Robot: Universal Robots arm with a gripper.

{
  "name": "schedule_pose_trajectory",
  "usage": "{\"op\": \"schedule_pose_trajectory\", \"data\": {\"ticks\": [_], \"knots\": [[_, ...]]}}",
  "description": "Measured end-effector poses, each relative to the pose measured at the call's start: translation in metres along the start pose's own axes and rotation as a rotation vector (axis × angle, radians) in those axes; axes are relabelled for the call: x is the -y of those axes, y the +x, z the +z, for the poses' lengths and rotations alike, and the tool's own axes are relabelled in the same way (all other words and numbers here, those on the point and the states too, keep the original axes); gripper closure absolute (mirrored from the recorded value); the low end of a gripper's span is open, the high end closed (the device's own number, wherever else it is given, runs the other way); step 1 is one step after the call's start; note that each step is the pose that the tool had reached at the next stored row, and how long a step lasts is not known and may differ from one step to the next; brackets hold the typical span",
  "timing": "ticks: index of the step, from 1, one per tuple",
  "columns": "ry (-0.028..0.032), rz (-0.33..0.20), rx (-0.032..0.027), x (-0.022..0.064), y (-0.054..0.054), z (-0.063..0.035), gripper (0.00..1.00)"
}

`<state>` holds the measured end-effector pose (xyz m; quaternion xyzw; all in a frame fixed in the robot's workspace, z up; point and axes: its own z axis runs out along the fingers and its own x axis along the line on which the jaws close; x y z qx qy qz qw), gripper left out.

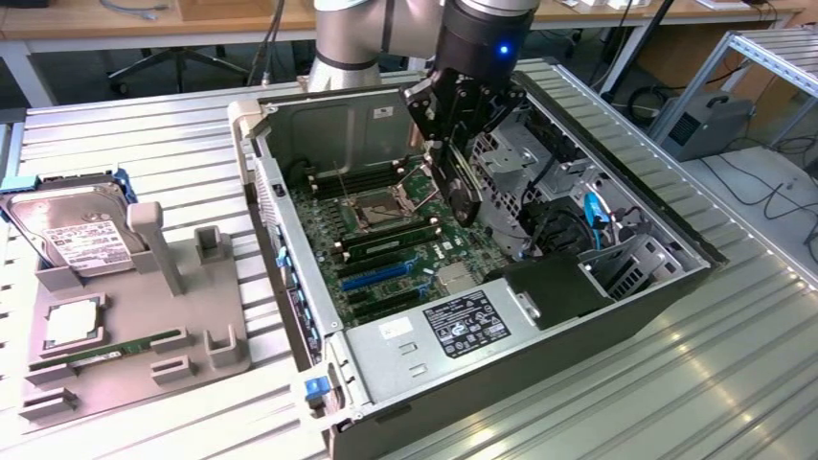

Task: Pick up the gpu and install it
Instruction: 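Pick up the gpu and move the gpu toward the slot, then insert the gpu into the slot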

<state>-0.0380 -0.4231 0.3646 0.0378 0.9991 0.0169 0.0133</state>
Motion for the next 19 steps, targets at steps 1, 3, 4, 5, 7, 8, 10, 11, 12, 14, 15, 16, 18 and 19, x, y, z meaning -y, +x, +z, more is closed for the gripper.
{"op": "schedule_pose_trajectory", "data": {"ticks": [1,3,4,5,7,8,10,11,12,14,15,16,18,19], "knots": [[0.0,0.0,0.0,0.0,0.0,0.0,0.73],[0.0,0.0,0.0,0.0,0.0,0.0,0.73],[0.0,0.0,0.0,0.0,0.0,0.0,0.73],[-0.0001,0.0,0.0,0.0,0.0,0.0,0.73],[0.0,0.0,0.0,0.0,0.0,0.0,0.73],[0.0,-0.001,0.0,0.0,0.0,0.0,0.73],[-0.0001,-0.007,-0.0002,0.0,0.0,0.0,0.73],[-0.0003,-0.015,-0.0005,0.0,0.0,0.0,0.73],[-0.0007,-0.03,-0.0011,0.0,0.0,0.0,0.73],[-0.0016,-0.063,-0.0022,0.0,0.0,0.0,0.73],[-0.0019,-0.074,-0.0026,0.0,0.0,0.0,0.73],[-0.0021,-0.085,-0.003,0.0,0.0,0.0,0.73],[-0.0025,-0.098,-0.0034,0.0,0.0,0.0,0.73],[-0.0026,-0.103,-0.0036,0.0,0.0,0.0,0.73]]}}
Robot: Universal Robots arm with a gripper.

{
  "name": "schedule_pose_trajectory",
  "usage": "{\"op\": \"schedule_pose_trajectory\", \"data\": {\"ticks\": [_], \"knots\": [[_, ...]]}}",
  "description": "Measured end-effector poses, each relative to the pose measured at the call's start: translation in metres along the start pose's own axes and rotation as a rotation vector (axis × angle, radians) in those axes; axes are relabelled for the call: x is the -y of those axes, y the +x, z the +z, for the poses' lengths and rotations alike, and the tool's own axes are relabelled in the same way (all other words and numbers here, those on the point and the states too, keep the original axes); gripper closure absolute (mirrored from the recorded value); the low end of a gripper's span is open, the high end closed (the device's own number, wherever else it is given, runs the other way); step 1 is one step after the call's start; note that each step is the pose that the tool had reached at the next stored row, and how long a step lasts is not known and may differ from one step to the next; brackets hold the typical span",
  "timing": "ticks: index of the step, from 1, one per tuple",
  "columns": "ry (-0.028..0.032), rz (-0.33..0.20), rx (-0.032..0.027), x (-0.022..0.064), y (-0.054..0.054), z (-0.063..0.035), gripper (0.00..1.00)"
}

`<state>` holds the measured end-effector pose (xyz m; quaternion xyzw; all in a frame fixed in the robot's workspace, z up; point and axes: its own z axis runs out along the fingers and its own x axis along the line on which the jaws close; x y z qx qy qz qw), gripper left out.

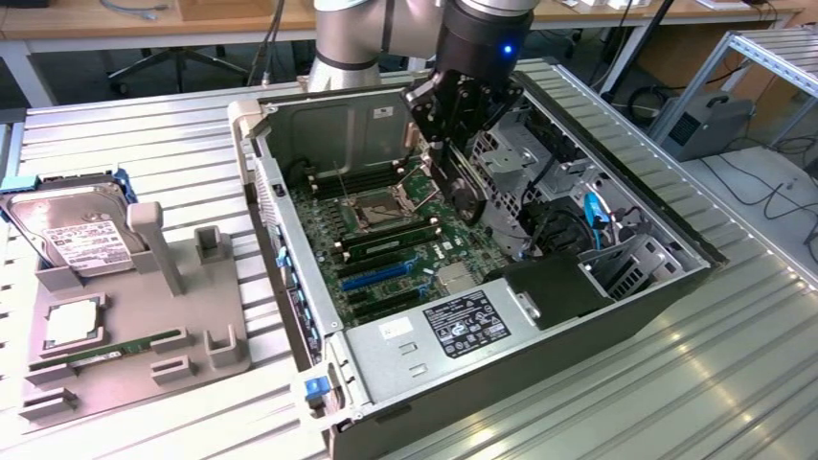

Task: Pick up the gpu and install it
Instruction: 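Insert the gpu into the slot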

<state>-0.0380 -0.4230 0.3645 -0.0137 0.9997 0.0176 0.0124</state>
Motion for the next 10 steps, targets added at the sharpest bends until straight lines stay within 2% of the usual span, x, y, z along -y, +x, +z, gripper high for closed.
{"op": "schedule_pose_trajectory", "data": {"ticks": [10], "knots": [[-0.0015,-0.058,-0.002,0.0,0.0,0.0,0.73]]}}
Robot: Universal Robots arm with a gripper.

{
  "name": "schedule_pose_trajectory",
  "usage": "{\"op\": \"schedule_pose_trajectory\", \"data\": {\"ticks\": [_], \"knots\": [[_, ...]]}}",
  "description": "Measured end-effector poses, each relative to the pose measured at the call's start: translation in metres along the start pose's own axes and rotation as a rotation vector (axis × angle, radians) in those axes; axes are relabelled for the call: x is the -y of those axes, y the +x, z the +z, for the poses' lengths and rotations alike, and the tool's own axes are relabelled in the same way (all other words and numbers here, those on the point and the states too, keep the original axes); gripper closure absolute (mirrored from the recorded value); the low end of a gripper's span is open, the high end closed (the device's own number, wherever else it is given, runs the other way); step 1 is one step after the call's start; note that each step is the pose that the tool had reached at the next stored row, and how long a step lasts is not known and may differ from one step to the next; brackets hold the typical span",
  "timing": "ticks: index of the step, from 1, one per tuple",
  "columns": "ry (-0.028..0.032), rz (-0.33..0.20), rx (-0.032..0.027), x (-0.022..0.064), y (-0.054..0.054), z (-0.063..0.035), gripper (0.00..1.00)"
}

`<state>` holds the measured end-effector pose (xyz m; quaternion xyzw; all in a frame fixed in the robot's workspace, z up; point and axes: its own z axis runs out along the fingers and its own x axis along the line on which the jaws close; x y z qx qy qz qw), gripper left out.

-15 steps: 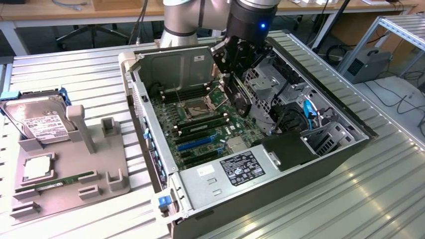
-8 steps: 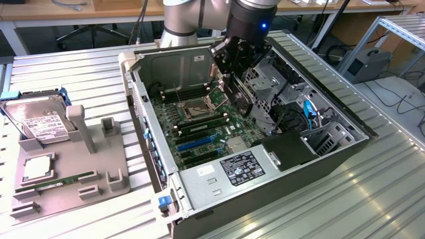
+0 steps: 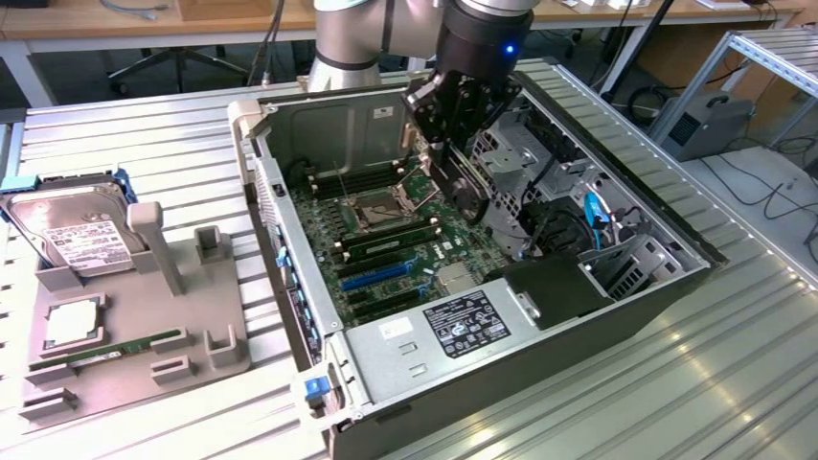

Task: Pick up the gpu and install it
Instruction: 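Insert the gpu into the slot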

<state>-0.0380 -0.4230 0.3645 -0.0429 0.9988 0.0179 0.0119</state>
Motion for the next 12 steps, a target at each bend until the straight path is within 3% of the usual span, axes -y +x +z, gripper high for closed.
{"op": "schedule_pose_trajectory", "data": {"ticks": [12], "knots": [[-0.0011,-0.066,-0.0024,0.0,0.0,0.0,0.73]]}}
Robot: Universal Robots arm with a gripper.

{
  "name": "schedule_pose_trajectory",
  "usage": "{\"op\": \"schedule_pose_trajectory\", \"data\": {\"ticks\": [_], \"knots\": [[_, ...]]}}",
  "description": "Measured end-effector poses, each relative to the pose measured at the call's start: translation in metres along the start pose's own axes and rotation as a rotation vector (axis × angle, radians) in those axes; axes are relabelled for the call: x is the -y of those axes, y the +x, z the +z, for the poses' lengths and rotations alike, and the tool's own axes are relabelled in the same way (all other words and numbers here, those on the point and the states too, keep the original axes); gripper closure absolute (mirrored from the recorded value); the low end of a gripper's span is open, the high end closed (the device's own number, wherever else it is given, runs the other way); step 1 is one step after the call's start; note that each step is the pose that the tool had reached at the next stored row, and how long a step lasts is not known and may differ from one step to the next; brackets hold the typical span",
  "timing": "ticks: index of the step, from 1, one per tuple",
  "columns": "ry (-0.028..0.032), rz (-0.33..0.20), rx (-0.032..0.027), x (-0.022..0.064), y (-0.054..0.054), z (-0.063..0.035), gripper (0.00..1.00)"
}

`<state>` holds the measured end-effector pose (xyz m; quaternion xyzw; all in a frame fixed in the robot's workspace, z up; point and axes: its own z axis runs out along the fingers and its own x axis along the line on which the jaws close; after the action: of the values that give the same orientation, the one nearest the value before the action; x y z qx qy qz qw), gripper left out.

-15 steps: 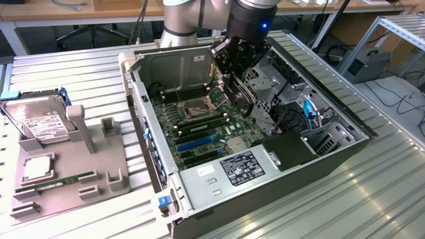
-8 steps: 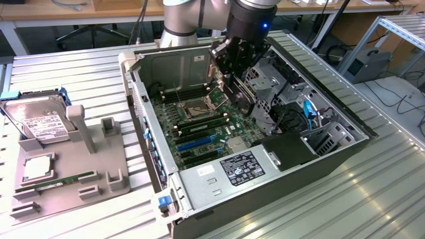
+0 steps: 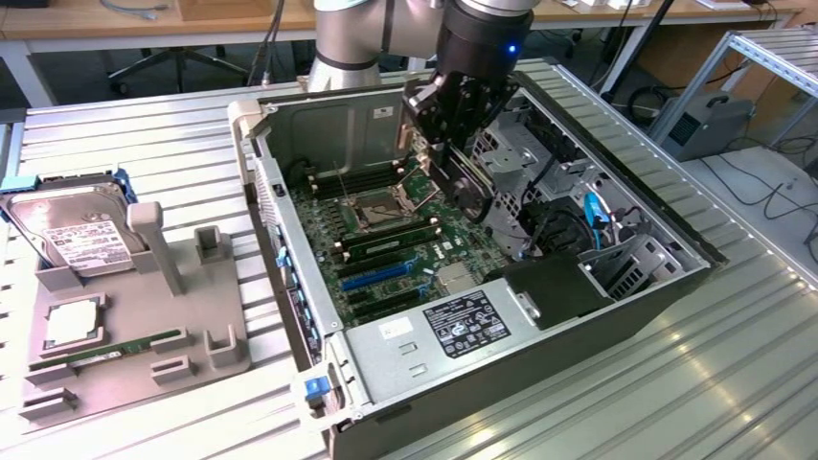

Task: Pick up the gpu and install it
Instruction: 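Insert the gpu into the slot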

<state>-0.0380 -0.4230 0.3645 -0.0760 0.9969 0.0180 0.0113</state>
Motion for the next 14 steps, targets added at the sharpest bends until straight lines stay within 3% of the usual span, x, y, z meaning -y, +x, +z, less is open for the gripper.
{"op": "schedule_pose_trajectory", "data": {"ticks": [14], "knots": [[-0.0017,-0.074,-0.0026,0.0,0.0,0.0,0.73]]}}
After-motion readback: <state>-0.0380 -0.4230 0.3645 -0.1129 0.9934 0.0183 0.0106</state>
